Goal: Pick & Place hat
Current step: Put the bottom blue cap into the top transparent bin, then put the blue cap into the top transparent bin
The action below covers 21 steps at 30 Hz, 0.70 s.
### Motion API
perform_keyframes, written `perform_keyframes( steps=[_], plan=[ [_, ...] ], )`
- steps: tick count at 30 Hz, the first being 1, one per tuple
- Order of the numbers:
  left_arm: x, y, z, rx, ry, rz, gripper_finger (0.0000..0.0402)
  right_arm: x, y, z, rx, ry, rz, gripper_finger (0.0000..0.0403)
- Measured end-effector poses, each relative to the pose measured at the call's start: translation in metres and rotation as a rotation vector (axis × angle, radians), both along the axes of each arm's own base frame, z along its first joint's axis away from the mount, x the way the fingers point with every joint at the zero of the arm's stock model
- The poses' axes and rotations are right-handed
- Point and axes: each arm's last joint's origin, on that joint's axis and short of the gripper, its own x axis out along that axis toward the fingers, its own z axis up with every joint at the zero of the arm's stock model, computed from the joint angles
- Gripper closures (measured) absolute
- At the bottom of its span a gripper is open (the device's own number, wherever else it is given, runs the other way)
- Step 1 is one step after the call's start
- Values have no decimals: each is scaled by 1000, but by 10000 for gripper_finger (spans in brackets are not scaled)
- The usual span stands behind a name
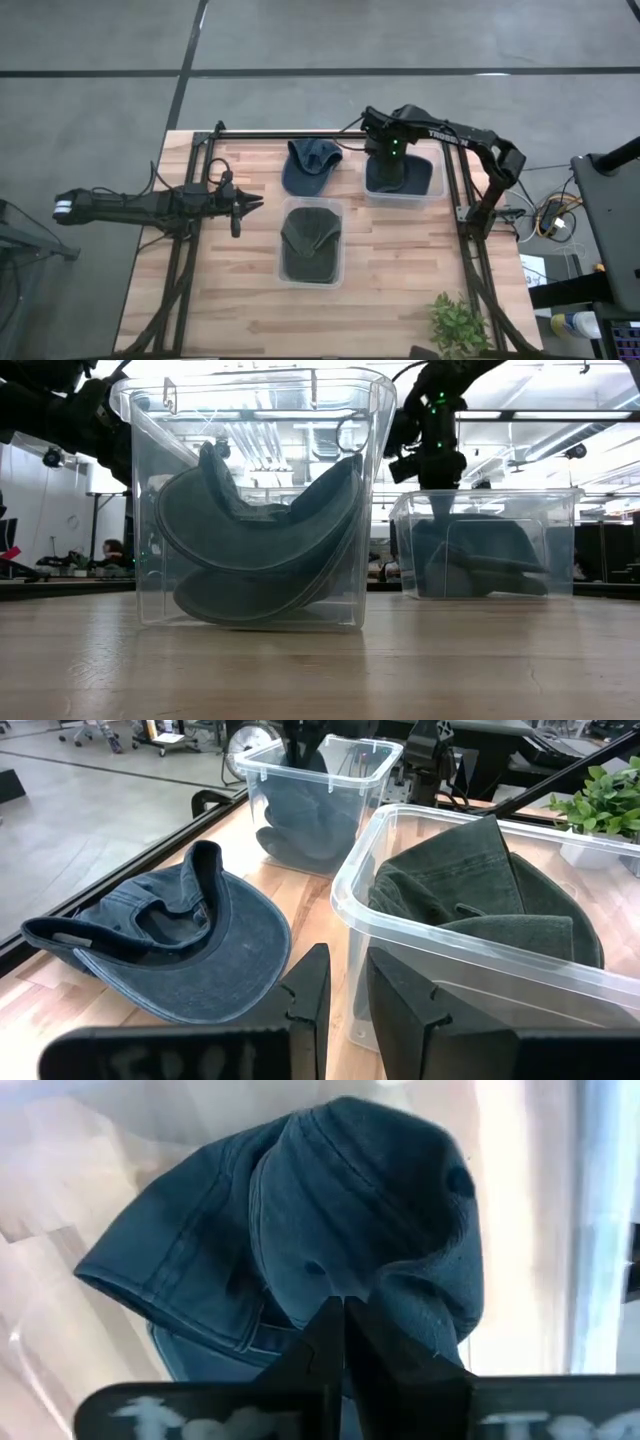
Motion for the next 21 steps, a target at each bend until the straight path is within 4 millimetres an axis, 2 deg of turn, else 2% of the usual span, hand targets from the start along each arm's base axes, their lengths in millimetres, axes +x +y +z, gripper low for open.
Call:
perform_keyframes(
  steps=[4,8,14,17,21],
  plan=[
    [0,0,0,0,0,0,339,-3,3,23,-42,-67,-14,394],
    [0,0,0,0,0,0,339,-13,10,59,-85,-157,-28,394],
    [0,0,2,0,-22,0,339,-29,27,108,-55,-481,-7,394],
    [1,0,3,0,-30,0,339,-32,32,123,-37,-628,-15,394],
    [1,0,3,-44,-40,10,339,-42,40,139,-65,-718,-4,394]
  ],
)
